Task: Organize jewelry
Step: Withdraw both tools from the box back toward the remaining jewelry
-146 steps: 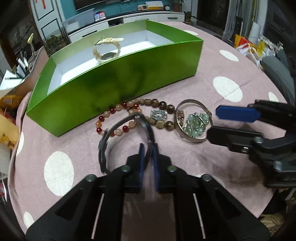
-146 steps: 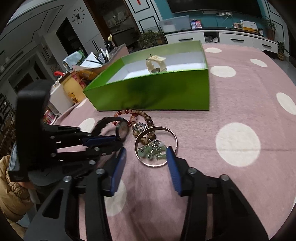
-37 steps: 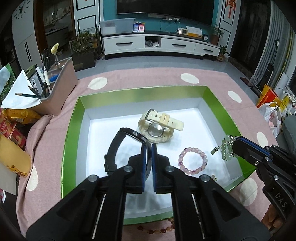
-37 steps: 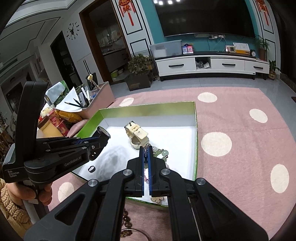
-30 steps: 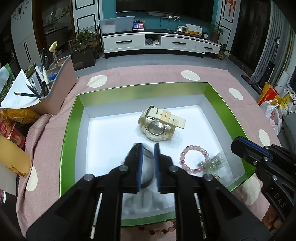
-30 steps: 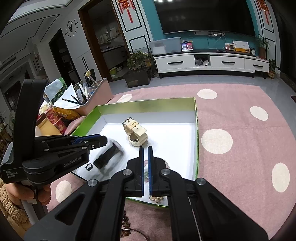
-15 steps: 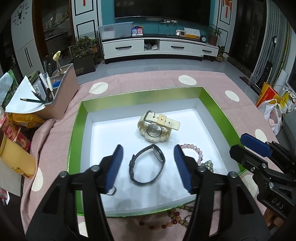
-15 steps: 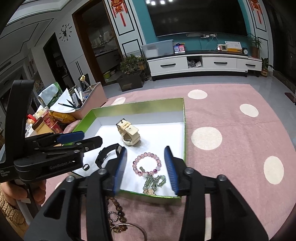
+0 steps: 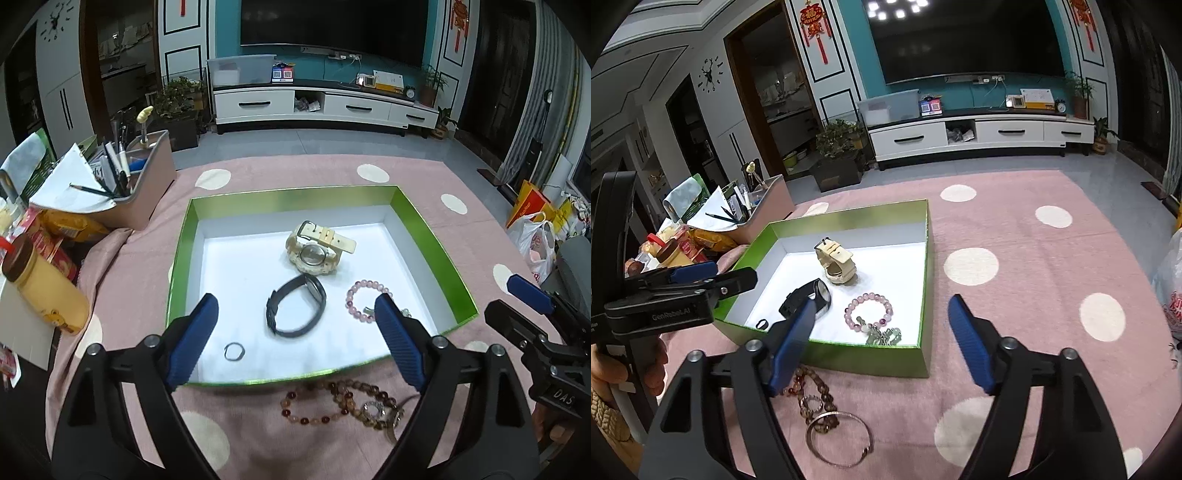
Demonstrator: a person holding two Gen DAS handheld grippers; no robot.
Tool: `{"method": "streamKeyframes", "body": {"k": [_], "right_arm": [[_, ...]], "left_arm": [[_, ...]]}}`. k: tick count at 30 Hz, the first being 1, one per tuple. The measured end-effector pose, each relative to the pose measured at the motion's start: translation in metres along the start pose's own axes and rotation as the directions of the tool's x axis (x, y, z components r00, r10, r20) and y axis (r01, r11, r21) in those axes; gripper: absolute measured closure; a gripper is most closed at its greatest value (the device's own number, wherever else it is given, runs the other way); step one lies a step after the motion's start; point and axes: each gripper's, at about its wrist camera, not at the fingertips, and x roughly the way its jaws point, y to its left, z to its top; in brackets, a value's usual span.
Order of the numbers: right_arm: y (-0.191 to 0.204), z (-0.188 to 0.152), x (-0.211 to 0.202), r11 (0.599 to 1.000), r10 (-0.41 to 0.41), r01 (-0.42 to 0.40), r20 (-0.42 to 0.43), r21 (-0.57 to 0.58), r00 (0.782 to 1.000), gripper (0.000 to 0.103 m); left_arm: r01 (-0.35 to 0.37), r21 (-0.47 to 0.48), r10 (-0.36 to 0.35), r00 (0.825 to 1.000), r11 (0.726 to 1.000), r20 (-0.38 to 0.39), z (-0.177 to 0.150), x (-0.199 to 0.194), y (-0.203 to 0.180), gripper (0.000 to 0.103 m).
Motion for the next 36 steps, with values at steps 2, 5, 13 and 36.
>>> {"method": "streamKeyframes", "body": {"k": [2, 5, 13, 36], "right_arm": [[0.001, -0.004, -0.008, 1.000, -0.011, 0.011, 0.002, -0.002, 1.000, 0.020], [0.001, -0.008, -0.016, 1.000, -0.016, 0.016, 0.001, 0.009, 1.000, 0.013], [0.002, -0.026, -0.032, 1.000, -0.023, 0.024, -0.039, 0.016, 0.999, 0.010], [-0.006, -0.070, -0.072, 0.999, -0.013, 0.017, -0.086, 0.043, 0.996, 0.009]], "left_arm": [[0.004, -0.009, -0.004, 1.000, 1.000, 0.001, -0.004, -0.008, 0.001, 0.012], [0.012, -0.022, -0.012, 1.000, 1.000, -0.001, -0.010, -0.016, 0.004, 0.007], [0.034, -0.043, -0.035, 0.999, 0.998, -0.018, -0.031, -0.036, 0.009, 0.002], [0.048, -0.104, -0.053, 0.997, 0.993, -0.047, -0.101, -0.072, 0.025, 0.002]]}}
